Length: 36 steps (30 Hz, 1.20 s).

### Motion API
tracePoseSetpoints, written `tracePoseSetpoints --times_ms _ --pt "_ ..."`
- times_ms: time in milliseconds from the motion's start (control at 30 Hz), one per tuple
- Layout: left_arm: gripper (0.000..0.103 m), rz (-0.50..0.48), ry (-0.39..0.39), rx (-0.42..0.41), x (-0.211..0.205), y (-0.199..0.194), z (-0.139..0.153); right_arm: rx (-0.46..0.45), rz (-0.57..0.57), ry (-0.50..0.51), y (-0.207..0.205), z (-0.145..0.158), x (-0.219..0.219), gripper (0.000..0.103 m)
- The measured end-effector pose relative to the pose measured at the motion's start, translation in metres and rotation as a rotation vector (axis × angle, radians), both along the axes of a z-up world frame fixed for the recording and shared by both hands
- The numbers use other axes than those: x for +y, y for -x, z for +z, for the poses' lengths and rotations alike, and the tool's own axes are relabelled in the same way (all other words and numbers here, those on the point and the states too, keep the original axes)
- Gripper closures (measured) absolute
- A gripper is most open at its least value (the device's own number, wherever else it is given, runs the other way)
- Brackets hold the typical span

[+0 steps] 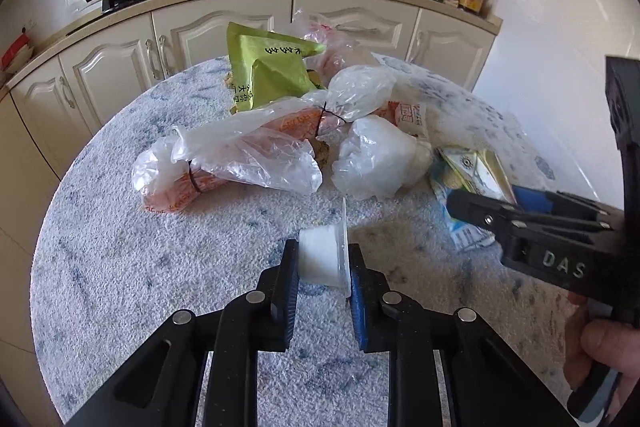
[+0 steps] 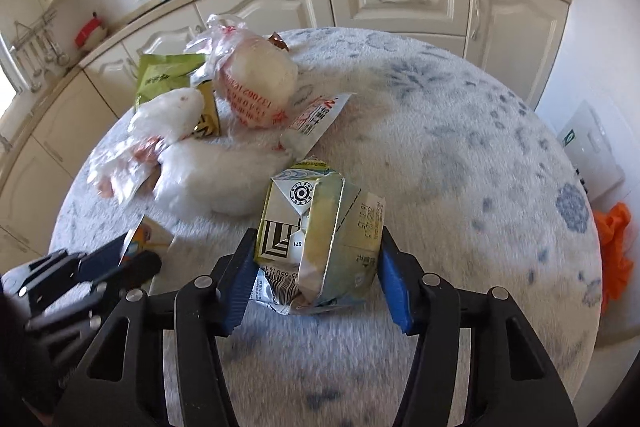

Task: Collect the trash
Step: 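Grasp the folded juice carton with the right tool while the left tool grasps the white cup, then carry the juice carton and white cup with both tools to the bin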

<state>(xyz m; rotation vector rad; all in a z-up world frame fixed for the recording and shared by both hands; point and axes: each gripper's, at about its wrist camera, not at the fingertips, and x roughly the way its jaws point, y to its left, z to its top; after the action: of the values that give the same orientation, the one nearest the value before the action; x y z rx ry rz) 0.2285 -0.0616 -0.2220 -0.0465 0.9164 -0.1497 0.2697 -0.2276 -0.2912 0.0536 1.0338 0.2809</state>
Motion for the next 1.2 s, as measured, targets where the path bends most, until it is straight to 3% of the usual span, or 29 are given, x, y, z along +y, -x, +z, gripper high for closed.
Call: tracePoseSetpoints --times_ms 667,900,1200 --pt "0.085 -0.068 0.042 -0.095 -0.036 0.038 0.051 -0.117 -0.113 -0.095 0.054 0.066 -0.07 0.046" --pt "0.084 -0.156 0.048 -0.149 -0.072 0.042 0.074 -0.189 -0.207 -0.11 0.076 0.097 -0.119 0.046" --pt "0.084 -0.331 0.062 -0.189 -0.151 0.052 0.093 -0.239 -0.402 -0.08 0.118 0.117 -0.206 0.046"
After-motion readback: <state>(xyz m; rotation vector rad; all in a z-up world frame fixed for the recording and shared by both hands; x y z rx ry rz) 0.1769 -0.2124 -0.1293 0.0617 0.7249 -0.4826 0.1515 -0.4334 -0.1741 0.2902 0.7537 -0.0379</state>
